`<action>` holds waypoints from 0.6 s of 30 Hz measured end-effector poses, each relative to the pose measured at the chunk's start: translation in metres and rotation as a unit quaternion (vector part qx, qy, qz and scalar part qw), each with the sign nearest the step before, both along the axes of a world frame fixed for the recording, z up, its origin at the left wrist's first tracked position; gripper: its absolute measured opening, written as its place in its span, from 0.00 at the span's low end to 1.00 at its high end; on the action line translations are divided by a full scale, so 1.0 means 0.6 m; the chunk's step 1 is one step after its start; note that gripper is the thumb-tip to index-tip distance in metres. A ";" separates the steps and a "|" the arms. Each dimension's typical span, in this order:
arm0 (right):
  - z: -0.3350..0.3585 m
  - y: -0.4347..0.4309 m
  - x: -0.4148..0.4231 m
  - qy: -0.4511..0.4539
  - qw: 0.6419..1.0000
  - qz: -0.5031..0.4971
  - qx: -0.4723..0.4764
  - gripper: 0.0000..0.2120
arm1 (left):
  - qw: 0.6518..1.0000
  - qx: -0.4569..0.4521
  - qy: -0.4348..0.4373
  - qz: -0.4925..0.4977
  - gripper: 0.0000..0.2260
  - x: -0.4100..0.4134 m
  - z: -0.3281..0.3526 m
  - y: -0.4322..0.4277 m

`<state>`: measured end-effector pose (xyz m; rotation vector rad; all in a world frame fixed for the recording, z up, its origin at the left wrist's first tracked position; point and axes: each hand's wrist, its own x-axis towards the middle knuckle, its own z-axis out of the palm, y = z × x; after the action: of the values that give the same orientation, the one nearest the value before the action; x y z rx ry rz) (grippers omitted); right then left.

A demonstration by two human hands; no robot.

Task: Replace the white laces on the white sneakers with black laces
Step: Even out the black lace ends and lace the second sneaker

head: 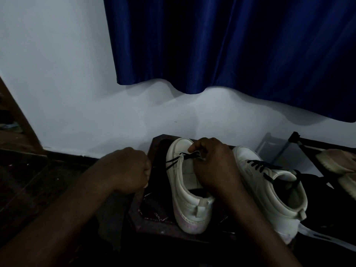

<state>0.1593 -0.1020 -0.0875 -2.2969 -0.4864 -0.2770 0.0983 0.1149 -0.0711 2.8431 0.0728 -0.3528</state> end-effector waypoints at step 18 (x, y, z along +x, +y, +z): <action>0.001 -0.010 0.006 0.196 0.942 0.075 0.261 0.06 | 0.954 -0.193 -0.197 0.116 0.04 0.033 -0.023 -0.030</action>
<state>0.1631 -0.1078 -0.0867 -1.7245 -0.3303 0.1198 0.1182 0.0966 -0.0851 2.4267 0.2271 0.2312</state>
